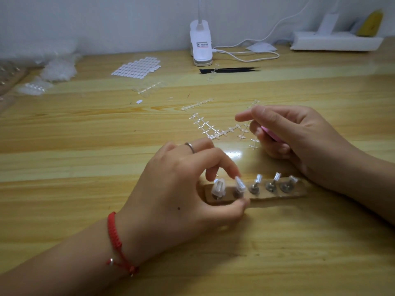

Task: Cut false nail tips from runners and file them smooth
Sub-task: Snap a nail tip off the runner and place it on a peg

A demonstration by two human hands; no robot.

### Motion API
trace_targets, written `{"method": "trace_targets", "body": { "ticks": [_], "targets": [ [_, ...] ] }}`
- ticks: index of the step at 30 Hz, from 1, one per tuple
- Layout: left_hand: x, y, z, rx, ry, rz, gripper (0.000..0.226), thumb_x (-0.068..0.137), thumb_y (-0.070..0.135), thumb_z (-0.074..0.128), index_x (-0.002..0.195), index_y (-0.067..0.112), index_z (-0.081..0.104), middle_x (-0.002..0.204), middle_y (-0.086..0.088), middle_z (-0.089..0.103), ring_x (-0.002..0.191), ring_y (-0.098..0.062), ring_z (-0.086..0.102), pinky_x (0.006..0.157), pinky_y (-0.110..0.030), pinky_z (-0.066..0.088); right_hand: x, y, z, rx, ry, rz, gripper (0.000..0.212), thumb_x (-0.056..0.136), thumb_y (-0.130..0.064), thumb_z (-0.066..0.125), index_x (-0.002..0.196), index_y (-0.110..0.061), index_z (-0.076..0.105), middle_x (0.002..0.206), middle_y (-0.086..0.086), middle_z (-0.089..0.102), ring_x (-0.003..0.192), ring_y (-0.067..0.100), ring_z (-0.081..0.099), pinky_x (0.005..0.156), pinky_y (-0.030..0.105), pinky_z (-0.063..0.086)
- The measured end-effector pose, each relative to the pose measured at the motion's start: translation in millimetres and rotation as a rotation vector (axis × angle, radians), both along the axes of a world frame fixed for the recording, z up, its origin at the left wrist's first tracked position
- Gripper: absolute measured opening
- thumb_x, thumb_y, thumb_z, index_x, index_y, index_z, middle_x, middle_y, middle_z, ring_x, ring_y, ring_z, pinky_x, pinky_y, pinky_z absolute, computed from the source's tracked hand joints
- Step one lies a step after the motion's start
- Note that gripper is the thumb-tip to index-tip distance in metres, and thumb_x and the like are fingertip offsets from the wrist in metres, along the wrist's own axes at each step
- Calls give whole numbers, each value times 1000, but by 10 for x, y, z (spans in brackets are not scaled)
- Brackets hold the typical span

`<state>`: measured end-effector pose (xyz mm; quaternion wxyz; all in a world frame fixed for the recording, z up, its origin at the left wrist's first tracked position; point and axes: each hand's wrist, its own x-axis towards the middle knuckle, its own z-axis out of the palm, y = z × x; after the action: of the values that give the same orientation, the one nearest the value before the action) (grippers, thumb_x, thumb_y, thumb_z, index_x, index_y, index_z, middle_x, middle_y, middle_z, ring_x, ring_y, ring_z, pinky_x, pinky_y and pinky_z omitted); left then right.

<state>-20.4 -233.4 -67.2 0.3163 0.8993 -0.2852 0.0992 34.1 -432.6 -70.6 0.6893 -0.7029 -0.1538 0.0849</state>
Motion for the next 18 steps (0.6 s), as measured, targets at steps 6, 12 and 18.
{"method": "trace_targets", "body": {
  "ticks": [6, 12, 18],
  "targets": [
    [4, 48, 27, 25, 67, -43, 50, 65, 56, 69, 108, 35, 53, 88, 13, 50, 82, -7, 51, 70, -17, 36, 37, -7, 18, 79, 84, -63, 26, 82, -40, 59, 86, -23, 78, 62, -7, 51, 42, 4, 28, 39, 17, 18],
    [155, 207, 188, -286, 184, -70, 40, 73, 44, 61, 111, 31, 57, 93, 11, 58, 86, -10, 55, 76, -18, 40, 95, -129, 118, 379, 381, -90, 28, 85, -40, 55, 96, -16, 64, 62, -6, 47, 42, 4, 28, 37, 15, 25],
    [458, 484, 241, 13, 205, 80, 34, 68, 55, 54, 99, 46, 63, 94, 21, 59, 95, -3, 55, 74, -10, 40, 124, -195, 149, 584, 509, -80, 23, 87, -34, 52, 93, -14, 60, 64, -3, 45, 44, 6, 27, 39, 15, 25]
  ]
}}
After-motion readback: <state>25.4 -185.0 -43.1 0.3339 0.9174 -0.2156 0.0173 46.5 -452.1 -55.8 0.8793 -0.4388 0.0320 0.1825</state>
